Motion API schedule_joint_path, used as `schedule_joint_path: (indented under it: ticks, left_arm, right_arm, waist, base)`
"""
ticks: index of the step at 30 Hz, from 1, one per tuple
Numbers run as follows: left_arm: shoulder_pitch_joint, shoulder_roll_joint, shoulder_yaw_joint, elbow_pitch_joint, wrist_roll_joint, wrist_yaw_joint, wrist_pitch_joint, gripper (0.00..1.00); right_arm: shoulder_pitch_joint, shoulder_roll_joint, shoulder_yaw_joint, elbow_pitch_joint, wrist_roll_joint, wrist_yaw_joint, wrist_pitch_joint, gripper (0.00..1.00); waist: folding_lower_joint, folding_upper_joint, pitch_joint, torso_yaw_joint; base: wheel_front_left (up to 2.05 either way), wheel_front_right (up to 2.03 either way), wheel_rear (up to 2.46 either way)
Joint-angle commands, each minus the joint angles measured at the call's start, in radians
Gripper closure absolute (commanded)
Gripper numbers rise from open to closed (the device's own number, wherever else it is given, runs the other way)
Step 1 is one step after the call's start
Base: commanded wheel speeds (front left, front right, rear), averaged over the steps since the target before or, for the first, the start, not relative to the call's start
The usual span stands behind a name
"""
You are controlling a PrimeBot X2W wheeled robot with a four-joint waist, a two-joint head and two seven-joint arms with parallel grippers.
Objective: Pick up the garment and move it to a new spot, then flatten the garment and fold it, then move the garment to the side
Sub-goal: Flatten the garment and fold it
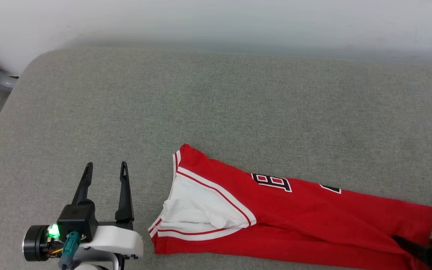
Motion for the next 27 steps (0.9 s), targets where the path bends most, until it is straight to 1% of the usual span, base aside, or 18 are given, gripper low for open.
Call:
schedule_joint_path:
  ticks: [1, 3, 4, 7, 12, 13, 14, 15, 20, 27]
  left_arm:
    - [0.029, -0.030, 0.031, -0.011, 0.034, -0.018, -0.005, 0.00]
    - [0.052, -0.059, 0.062, -0.022, 0.062, -0.037, -0.005, 0.00]
    - [0.052, -0.059, 0.062, -0.022, 0.062, -0.037, -0.005, 0.00]
    - [0.083, -0.101, 0.108, -0.036, 0.100, -0.067, -0.005, 0.00]
    - [0.126, -0.164, 0.176, -0.045, 0.161, -0.114, -0.005, 0.00]
    - [0.131, -0.178, 0.189, -0.049, 0.169, -0.124, -0.005, 0.00]
    - [0.136, -0.190, 0.204, -0.052, 0.180, -0.136, -0.005, 0.00]
    - [0.144, -0.200, 0.215, -0.052, 0.191, -0.148, -0.005, 0.00]
    - [0.171, -0.248, 0.266, -0.033, 0.248, -0.196, -0.005, 0.00]
    - [0.187, -0.284, 0.302, -0.013, 0.318, -0.249, -0.005, 0.00]
  right_arm:
    - [-0.003, 0.039, 0.036, 0.010, 0.009, 0.000, -0.011, 0.00]
    - [-0.008, 0.047, 0.056, 0.012, 0.014, 0.000, -0.026, 0.00]
    - [-0.008, 0.047, 0.056, 0.012, 0.014, 0.000, -0.026, 0.00]
    - [-0.014, 0.059, 0.093, 0.008, 0.021, 0.001, -0.050, 0.00]
    - [-0.021, 0.051, 0.137, 0.017, 0.016, 0.001, -0.106, 0.00]
    - [-0.022, 0.048, 0.143, 0.025, 0.012, 0.001, -0.117, 0.54]
    - [-0.025, 0.046, 0.148, 0.031, 0.012, 0.001, -0.129, 0.69]
    - [-0.030, 0.042, 0.152, 0.037, 0.012, 0.001, -0.141, 1.00]
    - [-0.050, 0.010, 0.158, 0.067, 0.014, 0.000, -0.197, 1.00]
    - [-0.075, -0.070, 0.144, 0.133, 0.006, -0.001, -0.242, 1.00]
  waist:
    - [-0.0001, -0.0001, -0.006, 0.006]
    - [-0.0001, -0.0001, -0.010, 0.010]
    - [-0.0001, -0.0001, -0.010, 0.010]
    - [-0.0001, -0.0001, -0.017, 0.012]
    - [-0.0001, -0.0001, -0.027, 0.011]
    - [-0.0001, -0.0001, -0.028, 0.011]
    - [-0.0001, -0.0001, -0.029, 0.010]
    - [-0.0001, -0.0001, -0.031, 0.009]
    - [-0.0001, -0.0001, -0.037, 0.002]
    - [-0.0001, -0.0001, -0.048, -0.004]
  base:
    - [0.00, 0.00, 0.00]
    - [0.00, 0.00, 0.00]
    - [0.00, 0.00, 0.00]
    - [0.00, 0.00, 0.00]
    - [0.00, 0.00, 0.00]
    - [0.00, 0.00, 0.00]
    - [0.00, 0.00, 0.00]
    - [0.00, 0.00, 0.00]
    - [0.00, 0.00, 0.00]
    - [0.00, 0.00, 0.00]
